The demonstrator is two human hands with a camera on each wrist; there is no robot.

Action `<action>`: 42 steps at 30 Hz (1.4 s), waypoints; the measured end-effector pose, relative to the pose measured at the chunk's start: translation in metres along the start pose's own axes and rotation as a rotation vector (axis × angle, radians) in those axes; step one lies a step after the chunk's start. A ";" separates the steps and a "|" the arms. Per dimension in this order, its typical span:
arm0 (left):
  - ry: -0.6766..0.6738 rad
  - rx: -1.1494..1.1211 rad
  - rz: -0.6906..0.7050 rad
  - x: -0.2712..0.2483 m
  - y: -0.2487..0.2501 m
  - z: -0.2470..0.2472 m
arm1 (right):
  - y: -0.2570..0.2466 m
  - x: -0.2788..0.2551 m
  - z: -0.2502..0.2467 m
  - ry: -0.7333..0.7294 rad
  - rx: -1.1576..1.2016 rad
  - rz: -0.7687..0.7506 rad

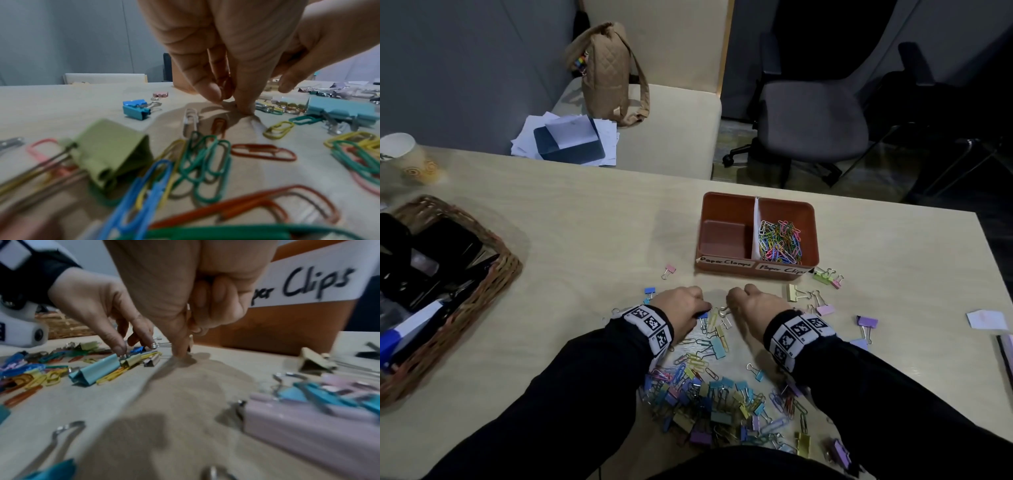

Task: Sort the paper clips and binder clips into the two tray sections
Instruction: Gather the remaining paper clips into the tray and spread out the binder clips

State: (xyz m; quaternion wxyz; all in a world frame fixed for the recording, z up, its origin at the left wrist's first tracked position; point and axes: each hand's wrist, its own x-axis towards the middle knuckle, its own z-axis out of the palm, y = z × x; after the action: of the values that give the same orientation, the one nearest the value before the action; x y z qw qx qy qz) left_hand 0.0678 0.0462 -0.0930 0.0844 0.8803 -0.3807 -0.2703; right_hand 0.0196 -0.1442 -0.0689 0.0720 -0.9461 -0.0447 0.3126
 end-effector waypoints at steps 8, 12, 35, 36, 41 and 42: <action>-0.050 0.042 0.053 0.004 0.003 -0.002 | 0.014 -0.015 0.006 0.045 0.093 0.154; 0.056 -0.041 -0.038 -0.001 0.001 -0.001 | -0.002 -0.005 0.017 0.137 0.038 -0.045; 0.042 -0.090 -0.362 -0.052 0.001 0.014 | -0.027 0.016 0.005 -0.074 -0.251 -0.450; 0.021 -0.086 -0.365 -0.053 0.001 0.015 | -0.029 0.017 0.005 -0.076 -0.256 -0.448; 0.034 -0.091 -0.364 -0.050 -0.002 0.019 | -0.033 0.016 0.013 -0.035 -0.109 -0.279; 0.041 -0.093 -0.369 -0.049 -0.002 0.018 | -0.034 0.014 0.015 -0.006 -0.061 -0.228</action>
State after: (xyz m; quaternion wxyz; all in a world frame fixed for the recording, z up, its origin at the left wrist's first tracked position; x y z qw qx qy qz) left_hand 0.0311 0.0837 -0.0884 0.0816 0.9356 -0.1980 -0.2807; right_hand 0.0210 -0.1077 -0.0832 0.0782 -0.9357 -0.1616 0.3037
